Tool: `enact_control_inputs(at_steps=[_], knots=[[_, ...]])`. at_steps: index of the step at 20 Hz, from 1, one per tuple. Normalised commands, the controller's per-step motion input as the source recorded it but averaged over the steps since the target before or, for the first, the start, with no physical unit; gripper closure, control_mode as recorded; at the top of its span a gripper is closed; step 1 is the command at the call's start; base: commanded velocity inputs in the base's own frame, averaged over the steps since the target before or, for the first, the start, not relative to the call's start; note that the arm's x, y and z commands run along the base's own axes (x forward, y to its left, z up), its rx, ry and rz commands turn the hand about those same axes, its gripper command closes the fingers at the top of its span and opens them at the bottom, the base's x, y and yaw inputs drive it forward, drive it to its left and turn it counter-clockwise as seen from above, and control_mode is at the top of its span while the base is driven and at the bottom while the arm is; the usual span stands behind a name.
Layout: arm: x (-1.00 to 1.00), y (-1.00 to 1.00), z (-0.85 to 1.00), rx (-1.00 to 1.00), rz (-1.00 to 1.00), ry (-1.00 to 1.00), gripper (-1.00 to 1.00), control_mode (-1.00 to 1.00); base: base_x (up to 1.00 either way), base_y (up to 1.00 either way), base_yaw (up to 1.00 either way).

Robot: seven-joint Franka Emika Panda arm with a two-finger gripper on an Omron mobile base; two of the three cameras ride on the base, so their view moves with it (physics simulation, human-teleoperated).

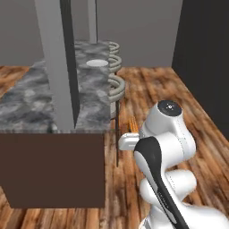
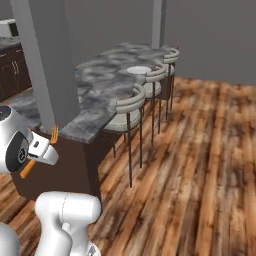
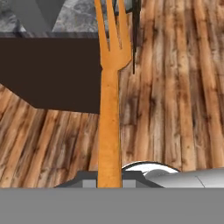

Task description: Take the fork and place it on the left side of the plate. Then take the spoon and place it on the right side of the plate. Make sure they're directly next to the plate.

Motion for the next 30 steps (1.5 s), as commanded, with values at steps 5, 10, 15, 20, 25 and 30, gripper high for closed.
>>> enact_control_inputs(at_steps=[5, 10, 15, 20, 25, 30], knots=[[0.0, 0.0, 0.0, 0.0, 0.0, 0.0, 1.0, 1.0, 0.52, -0.99, 0.2], [0.0, 0.0, 0.0, 0.0, 0.0, 0.0, 1.0, 1.0, 0.59, -0.89, 0.27], [0.0, 0.0, 0.0, 0.0, 0.0, 0.0, 1.0, 1.0, 0.69, -0.71, 0.34], [0.0, 0.0, 0.0, 0.0, 0.0, 0.0, 1.0, 1.0, 0.79, -0.64, 0.36], [0.0, 0.0, 0.0, 0.0, 0.0, 0.0, 1.0, 1.0, 0.8, -0.67, 0.34], [0.0, 0.0, 0.0, 0.0, 0.0, 0.0, 1.0, 1.0, 0.8, -0.7, 0.33]])
